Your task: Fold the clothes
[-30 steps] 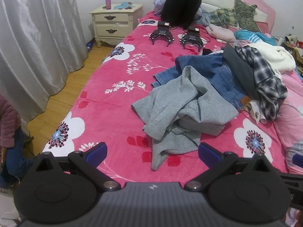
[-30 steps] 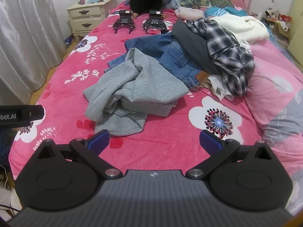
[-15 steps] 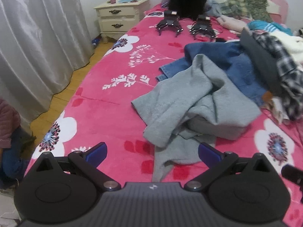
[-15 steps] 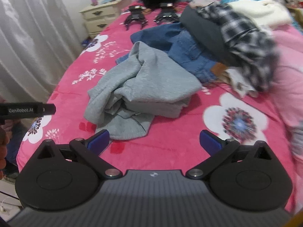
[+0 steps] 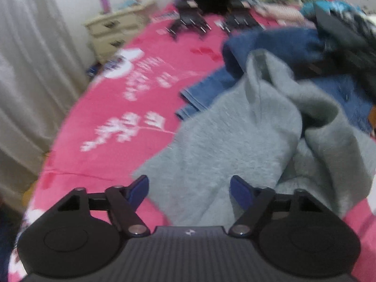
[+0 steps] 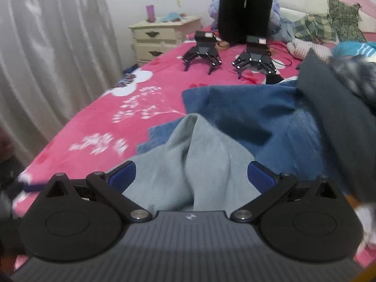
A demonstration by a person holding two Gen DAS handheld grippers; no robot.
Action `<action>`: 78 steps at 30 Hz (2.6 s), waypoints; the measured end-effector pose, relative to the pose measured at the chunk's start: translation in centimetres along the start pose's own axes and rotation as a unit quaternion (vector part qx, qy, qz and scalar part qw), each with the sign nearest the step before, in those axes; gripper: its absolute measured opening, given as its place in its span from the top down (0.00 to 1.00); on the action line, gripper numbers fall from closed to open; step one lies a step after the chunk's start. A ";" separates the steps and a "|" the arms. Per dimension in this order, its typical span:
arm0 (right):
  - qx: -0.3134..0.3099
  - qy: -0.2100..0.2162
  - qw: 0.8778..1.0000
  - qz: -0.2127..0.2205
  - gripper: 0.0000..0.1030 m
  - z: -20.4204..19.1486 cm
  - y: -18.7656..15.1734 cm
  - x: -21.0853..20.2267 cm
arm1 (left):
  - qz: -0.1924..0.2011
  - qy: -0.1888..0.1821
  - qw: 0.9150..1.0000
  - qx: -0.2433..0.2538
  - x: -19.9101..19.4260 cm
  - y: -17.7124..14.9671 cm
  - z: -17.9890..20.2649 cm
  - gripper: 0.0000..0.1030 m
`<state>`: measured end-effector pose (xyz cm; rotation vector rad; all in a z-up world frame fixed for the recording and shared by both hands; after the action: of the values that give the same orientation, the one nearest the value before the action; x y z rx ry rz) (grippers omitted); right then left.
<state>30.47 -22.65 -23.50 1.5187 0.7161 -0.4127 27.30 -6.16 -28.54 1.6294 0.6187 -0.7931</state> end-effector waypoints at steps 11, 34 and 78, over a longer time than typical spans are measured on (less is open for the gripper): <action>0.006 0.018 0.994 -0.106 0.92 0.7 -1.1 2.6 | -0.050 -0.062 0.997 0.009 1.2 -2.5 2.2 0.95; 0.024 0.109 0.978 -0.176 0.94 4.9 -13.4 -15.7 | -0.118 -0.117 0.986 0.021 -16.7 -13.7 8.3 0.75; -0.011 0.125 0.943 -0.310 0.97 3.7 -26.9 -21.8 | -0.205 -0.276 0.934 0.094 -20.7 -19.3 10.4 0.70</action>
<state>-2.60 -31.46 -29.87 1.3104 1.4048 -0.6831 -2.08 -12.07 -25.60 1.3613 0.4868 -1.5928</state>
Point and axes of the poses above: each gripper's, at about its wrist camera, not at the fingertips, and x roughly the way its jaws point, z to its right, y to its top, the point moved 2 cm from there along x, roughly the way its jaws point, and after that the axes turned 6 degrees about z, right-handed, at the moved point
